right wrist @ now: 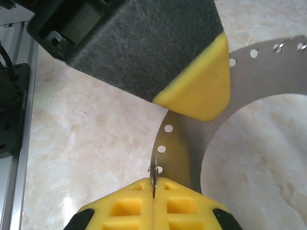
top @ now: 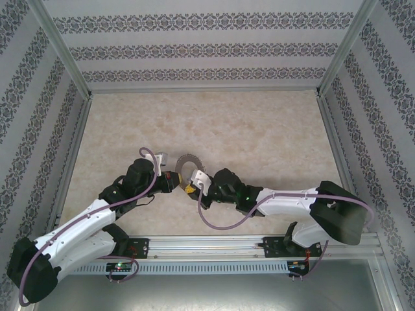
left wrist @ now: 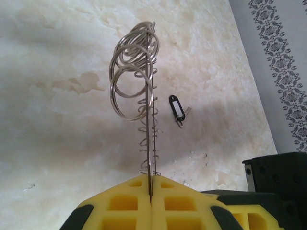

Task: Put the keys on the keyring

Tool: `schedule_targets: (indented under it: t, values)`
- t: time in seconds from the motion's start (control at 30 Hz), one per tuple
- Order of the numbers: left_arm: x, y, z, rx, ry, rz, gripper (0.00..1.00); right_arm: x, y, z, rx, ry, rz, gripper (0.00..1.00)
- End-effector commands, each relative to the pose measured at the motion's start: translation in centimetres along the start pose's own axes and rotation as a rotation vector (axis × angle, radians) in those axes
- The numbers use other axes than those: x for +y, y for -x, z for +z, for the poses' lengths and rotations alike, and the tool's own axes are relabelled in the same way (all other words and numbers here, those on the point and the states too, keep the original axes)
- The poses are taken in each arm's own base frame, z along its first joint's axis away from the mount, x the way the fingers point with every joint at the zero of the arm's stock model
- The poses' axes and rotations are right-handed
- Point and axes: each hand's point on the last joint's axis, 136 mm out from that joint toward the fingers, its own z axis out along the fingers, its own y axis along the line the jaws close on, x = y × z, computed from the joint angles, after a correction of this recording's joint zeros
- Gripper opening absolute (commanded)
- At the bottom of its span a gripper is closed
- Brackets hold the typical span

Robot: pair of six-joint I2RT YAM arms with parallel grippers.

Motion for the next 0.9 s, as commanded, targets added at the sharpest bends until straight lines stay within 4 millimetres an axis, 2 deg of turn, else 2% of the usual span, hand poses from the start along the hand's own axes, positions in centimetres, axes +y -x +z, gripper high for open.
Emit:
schedule_targets:
  t: [0.0, 0.27, 0.5, 0.63, 0.87]
  values:
    - [1.7, -0.9, -0.5, 0.036, 0.095, 0.012, 0.0, -0.9, 4.8, -1.5, -0.164, -0.08, -0.075, 0.0]
    - [2.4, -1.5, -0.7, 0.049, 0.119, 0.015, 0.0, -1.6, 5.5, -2.3, -0.17, -0.139, -0.051, 0.0]
    - [2.3, -1.5, -0.7, 0.051, 0.117, 0.027, 0.0, -3.0, 5.1, -2.9, -0.127, -0.219, -0.029, 0.0]
    - [2.0, -1.4, -0.5, 0.049, 0.106, 0.029, 0.0, -3.2, 4.9, -2.6, -0.084, -0.228, -0.048, 0.0]
    - [1.7, -1.7, -0.1, 0.064, 0.107, 0.044, 0.0, -5.1, 5.1, -1.9, -0.033, -0.304, 0.003, 0.0]
